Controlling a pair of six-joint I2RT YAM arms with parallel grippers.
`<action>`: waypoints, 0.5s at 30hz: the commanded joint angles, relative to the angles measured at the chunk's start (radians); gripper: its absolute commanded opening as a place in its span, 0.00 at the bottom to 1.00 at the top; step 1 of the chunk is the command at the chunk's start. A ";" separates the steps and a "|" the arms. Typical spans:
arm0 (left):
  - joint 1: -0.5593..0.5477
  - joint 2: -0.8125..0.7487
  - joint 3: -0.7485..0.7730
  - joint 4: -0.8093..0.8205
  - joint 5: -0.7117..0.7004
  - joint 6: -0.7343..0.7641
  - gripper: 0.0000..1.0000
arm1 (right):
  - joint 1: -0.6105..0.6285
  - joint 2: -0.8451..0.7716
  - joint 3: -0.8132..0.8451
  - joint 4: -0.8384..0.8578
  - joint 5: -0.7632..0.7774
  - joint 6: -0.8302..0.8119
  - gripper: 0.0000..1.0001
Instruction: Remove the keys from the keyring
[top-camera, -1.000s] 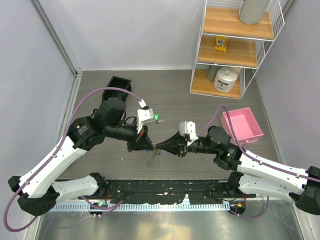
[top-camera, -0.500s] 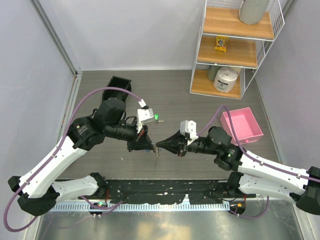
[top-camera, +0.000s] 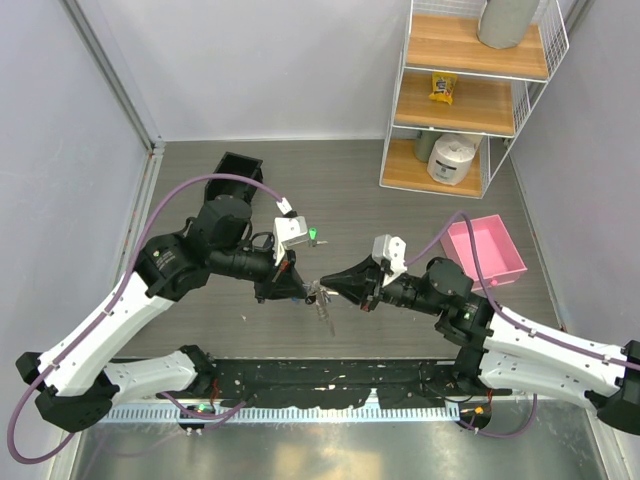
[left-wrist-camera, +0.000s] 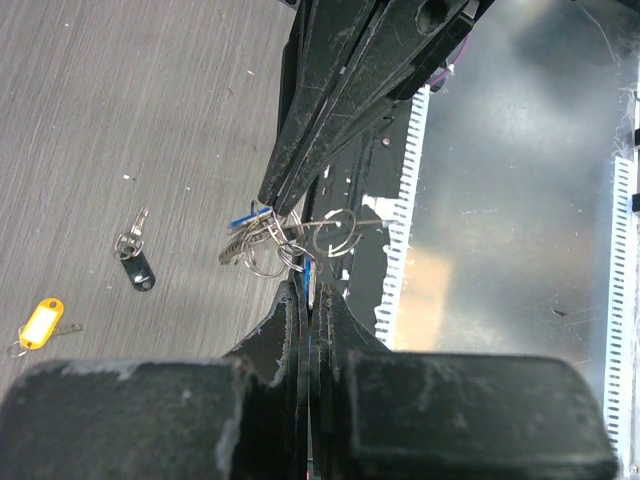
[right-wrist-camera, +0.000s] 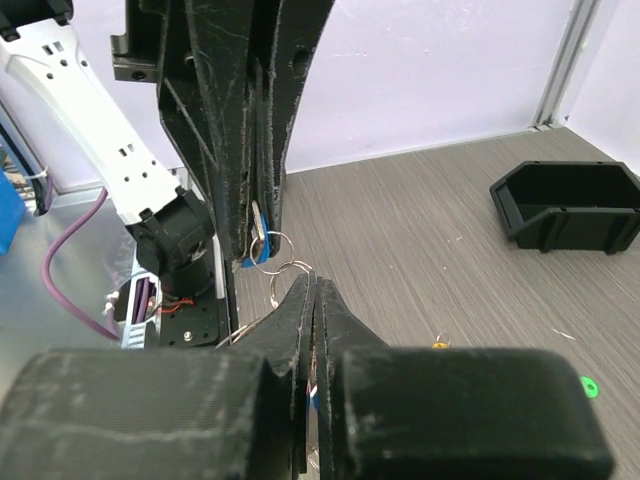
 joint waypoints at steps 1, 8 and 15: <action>-0.001 -0.022 0.029 0.024 0.040 -0.007 0.00 | -0.002 -0.029 -0.003 -0.003 0.100 0.017 0.05; 0.001 -0.028 0.005 0.034 0.051 -0.013 0.00 | -0.002 -0.047 -0.020 0.009 0.150 0.035 0.05; -0.002 -0.015 -0.020 0.053 0.049 -0.023 0.00 | -0.002 -0.021 -0.027 0.055 0.190 0.109 0.06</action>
